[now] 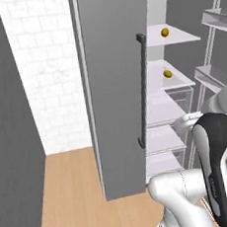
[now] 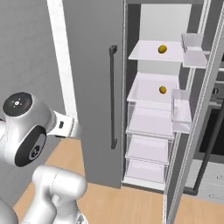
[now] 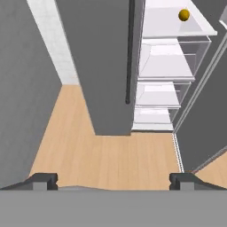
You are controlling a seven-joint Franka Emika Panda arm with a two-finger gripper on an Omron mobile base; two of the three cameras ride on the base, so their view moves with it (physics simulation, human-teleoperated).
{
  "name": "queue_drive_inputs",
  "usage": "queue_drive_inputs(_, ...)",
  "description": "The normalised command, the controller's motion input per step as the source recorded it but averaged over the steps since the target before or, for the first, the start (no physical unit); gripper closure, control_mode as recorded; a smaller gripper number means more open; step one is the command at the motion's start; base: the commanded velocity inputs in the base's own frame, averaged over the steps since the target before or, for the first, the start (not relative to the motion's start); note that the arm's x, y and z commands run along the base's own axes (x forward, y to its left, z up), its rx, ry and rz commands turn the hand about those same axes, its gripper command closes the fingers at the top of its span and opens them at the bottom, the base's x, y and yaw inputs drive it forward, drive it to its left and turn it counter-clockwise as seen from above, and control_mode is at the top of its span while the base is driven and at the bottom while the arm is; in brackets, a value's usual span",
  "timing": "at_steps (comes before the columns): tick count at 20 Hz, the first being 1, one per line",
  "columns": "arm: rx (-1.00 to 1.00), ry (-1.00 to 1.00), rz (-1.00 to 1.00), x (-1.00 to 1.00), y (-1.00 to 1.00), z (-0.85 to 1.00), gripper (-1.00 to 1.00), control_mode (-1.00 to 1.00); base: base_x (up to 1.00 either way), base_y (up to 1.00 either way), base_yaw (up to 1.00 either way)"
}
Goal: Place one lemon and one fish in each tupperware on the nearby counter, to pack two identical lunches.
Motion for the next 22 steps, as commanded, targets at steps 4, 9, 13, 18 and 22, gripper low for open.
queue_drive_inputs(4, 0.00, 0.00, 0.00, 0.00, 0.00, 0.00, -1.00, 1.00, 0.60, -0.34, -0.10)
queue_drive_inputs(9, 0.00, 0.00, 0.00, 0.00, 0.00, 0.00, -1.00, 1.00, 0.54, -0.33, -0.18)
queue_drive_inputs(13, 0.00, 0.00, 0.00, 0.00, 0.00, 0.00, -1.00, 1.00, 0.62, -0.39, -0.18)
queue_drive_inputs(18, 0.00, 0.00, 0.00, 0.00, 0.00, 0.00, -1.00, 1.00, 0.67, -0.38, -0.18)
queue_drive_inputs(22, 0.00, 0.00, 0.00, 0.00, 0.00, 0.00, -1.00, 1.00, 0.62, -0.27, -0.18)
